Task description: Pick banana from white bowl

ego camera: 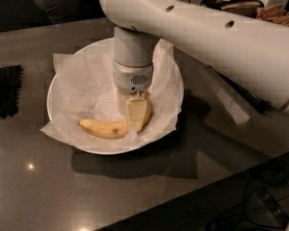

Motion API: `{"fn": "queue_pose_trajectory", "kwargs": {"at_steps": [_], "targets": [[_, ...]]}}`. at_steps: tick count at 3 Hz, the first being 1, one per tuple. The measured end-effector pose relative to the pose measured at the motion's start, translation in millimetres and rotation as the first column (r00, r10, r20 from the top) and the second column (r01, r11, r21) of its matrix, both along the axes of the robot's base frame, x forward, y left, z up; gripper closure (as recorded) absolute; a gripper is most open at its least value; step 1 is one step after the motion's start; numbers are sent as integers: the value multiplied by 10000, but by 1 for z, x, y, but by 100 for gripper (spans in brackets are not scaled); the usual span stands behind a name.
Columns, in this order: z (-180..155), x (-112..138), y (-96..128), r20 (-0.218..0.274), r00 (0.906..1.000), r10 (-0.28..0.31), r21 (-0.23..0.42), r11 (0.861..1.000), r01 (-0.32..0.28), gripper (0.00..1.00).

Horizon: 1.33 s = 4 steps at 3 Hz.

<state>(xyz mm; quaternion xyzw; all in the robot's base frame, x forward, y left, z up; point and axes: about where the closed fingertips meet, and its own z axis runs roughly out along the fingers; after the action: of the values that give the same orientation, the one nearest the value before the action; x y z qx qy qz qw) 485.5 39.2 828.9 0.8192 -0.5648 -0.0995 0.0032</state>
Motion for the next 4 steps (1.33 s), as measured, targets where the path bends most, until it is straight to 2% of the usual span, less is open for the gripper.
{"fn": "queue_pose_trajectory", "kwargs": {"at_steps": [1,2,3,4], "targets": [[-9,-4,-2,-349,9993,-153,25,9999,154,65],[-9,-5,-2,-424,9989,-213,55,9998,215,88],[-9,-8,-7,-445,9977,-519,107,9986,524,100],[15,-6,-24,351,9917,-1240,213,9921,1233,100]]}}
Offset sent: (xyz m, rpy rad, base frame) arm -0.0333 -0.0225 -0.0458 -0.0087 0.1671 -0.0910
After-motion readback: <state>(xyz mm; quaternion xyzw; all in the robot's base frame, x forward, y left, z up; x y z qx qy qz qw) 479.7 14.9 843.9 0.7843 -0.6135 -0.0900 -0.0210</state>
